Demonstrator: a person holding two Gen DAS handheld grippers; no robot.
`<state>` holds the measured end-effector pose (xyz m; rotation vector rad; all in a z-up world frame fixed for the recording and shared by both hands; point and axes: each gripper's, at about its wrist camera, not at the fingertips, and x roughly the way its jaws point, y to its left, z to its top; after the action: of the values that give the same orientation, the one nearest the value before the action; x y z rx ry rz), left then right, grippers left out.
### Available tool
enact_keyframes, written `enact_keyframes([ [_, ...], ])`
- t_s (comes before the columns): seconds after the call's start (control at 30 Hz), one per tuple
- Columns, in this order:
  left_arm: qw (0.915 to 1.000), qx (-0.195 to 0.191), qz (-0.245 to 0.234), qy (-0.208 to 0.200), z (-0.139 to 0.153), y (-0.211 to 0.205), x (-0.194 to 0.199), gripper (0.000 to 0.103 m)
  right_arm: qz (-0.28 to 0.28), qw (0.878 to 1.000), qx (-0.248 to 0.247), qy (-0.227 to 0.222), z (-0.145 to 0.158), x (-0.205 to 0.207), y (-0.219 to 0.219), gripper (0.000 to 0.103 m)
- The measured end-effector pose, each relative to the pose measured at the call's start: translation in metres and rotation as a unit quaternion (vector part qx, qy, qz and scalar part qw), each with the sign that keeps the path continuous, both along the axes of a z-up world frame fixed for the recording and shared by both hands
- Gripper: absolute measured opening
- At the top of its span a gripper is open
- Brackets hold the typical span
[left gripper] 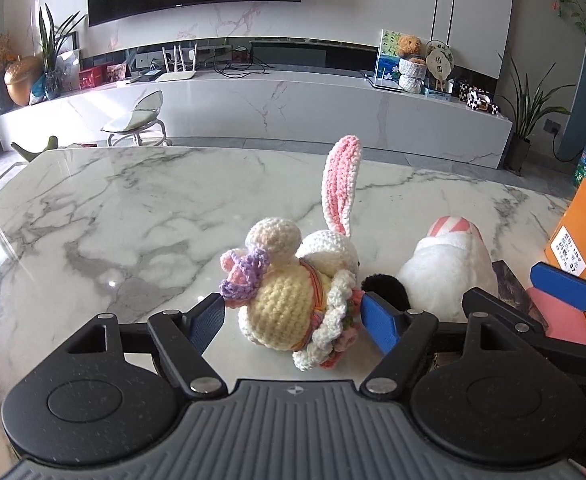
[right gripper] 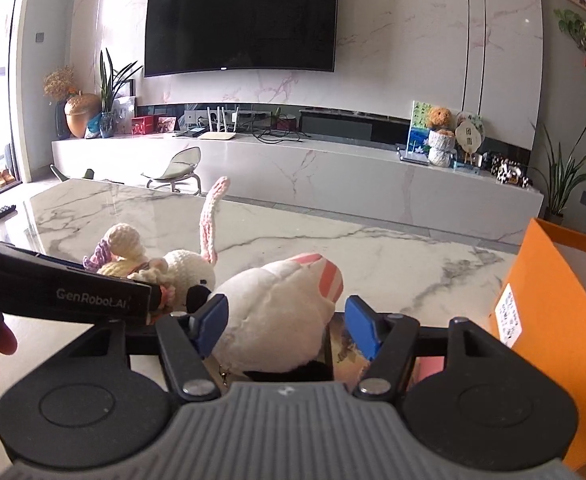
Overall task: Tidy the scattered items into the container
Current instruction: 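Move the left tool to the crocheted bunny while the right tool approaches the white plush, then grasp the cream crocheted bunny with the left tool while the right tool grasps the white plush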
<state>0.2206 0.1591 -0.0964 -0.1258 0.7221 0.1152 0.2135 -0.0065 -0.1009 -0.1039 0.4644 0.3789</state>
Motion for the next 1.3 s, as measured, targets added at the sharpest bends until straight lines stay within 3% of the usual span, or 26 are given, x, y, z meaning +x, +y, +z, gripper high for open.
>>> enact_keyframes([
  [0.23, 0.9989, -0.043, 0.014, -0.009, 0.001, 0.017, 0.01, 0.089, 0.0, 0.997, 0.061, 0.042, 0.002, 0.029, 0.0, 0.073],
  [0.5, 0.9996, -0.028, -0.002, 0.005, 0.001, 0.02, 0.028, 0.09, -0.017, 0.994, 0.078, 0.077, 0.001, 0.051, 0.004, 0.073],
  [0.73, 0.9994, -0.03, -0.004, 0.018, -0.012, 0.023, 0.037, 0.09, -0.013, 0.995, 0.056, 0.08, -0.004, 0.057, 0.016, 0.074],
  [0.87, 0.9992, -0.029, -0.013, 0.023, -0.015, 0.021, 0.033, 0.078, -0.01, 0.996, 0.043, 0.082, -0.008, 0.06, 0.024, 0.072],
  [1.3, 0.9985, -0.009, -0.028, 0.047, -0.007, 0.006, -0.001, 0.071, -0.005, 0.997, 0.033, 0.075, 0.002, 0.017, 0.02, 0.059],
])
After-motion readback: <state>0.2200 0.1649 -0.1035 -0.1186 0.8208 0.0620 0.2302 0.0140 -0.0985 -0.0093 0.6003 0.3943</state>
